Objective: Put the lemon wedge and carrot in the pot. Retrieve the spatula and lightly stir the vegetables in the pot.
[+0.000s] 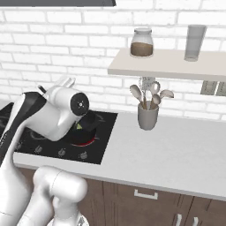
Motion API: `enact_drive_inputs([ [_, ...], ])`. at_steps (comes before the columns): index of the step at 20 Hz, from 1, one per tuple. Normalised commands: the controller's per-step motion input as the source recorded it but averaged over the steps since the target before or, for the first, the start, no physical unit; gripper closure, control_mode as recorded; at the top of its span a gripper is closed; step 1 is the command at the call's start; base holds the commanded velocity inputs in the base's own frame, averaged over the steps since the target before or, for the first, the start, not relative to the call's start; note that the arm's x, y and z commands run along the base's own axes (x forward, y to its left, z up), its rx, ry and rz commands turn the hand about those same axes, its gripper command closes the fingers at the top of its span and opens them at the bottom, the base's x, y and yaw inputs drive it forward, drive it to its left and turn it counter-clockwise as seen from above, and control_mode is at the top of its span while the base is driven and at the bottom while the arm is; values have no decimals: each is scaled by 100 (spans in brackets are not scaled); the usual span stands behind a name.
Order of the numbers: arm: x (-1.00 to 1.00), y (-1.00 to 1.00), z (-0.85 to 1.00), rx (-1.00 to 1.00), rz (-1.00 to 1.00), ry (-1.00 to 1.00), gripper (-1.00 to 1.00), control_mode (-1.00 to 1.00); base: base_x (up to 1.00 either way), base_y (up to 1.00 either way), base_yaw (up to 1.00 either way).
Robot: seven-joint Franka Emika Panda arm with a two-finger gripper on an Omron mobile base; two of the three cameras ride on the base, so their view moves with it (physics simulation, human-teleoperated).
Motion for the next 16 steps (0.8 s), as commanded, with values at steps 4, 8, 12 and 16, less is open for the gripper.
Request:
enact_drive_inputs([
  [4,21,-21,7,24,0,0,100,-100,0,0,0],
  [8,42,-21,0,21,0,2,100,-100,0,0,0],
  [12,23,-32,30,20,-3,5,100,-100,0,0,0],
  [16,20,-32,16,16,-5,7,100,-100,0,0,0],
])
